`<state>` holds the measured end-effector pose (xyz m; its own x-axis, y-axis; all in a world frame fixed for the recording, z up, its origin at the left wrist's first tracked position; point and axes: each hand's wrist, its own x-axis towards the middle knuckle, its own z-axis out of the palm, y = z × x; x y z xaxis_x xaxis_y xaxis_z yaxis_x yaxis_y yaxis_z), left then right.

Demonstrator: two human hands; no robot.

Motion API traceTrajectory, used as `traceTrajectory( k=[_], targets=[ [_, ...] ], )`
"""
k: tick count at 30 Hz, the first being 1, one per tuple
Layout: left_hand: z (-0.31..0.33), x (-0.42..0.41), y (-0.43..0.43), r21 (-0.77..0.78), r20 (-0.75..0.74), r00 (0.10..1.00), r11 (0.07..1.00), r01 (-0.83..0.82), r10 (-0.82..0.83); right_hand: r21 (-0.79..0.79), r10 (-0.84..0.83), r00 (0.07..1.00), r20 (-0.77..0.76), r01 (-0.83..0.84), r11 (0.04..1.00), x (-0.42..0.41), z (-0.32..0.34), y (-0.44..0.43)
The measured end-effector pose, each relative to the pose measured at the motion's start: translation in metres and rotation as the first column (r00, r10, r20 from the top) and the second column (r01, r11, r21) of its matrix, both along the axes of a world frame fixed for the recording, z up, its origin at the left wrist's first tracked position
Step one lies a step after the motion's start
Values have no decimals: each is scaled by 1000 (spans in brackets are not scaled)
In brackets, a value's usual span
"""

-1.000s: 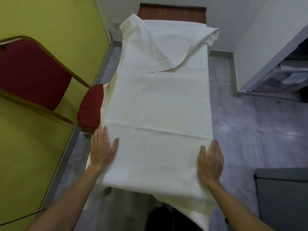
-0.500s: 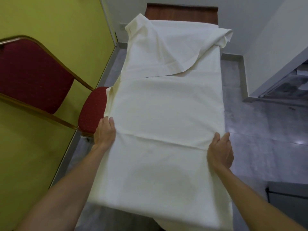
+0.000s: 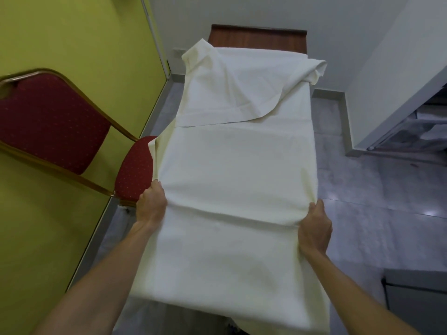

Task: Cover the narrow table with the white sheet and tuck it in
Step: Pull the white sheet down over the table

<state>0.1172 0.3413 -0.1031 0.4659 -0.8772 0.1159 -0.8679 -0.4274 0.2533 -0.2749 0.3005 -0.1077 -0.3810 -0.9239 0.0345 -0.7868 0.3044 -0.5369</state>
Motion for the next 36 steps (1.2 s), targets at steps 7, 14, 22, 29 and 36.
traceTrajectory(
  k=[7, 14, 22, 29, 36],
  targets=[
    [4, 0, 39, -4, -27, 999, 999, 32, -32, 6, -5, 999, 47, 5, 1000, -7, 5, 38],
    [5, -7, 86, 38, 28, 998, 998, 49, -50, 72, -38, 998, 58, 34, 997, -13, 3, 82],
    [13, -21, 129, 83, 33, 999, 996, 21, -24, 113, -20, 997, 72, 12, 993, -22, -1, 124],
    [9, -24, 152, 95, -54, 998, 995, -19, 24, 174, -70, 995, 66, 58, 983, -24, 2, 140],
    [13, -7, 89, 102, -167, 985, 994, -35, 51, 143, -61, 997, 42, 54, 988, -16, 6, 64]
  ],
)
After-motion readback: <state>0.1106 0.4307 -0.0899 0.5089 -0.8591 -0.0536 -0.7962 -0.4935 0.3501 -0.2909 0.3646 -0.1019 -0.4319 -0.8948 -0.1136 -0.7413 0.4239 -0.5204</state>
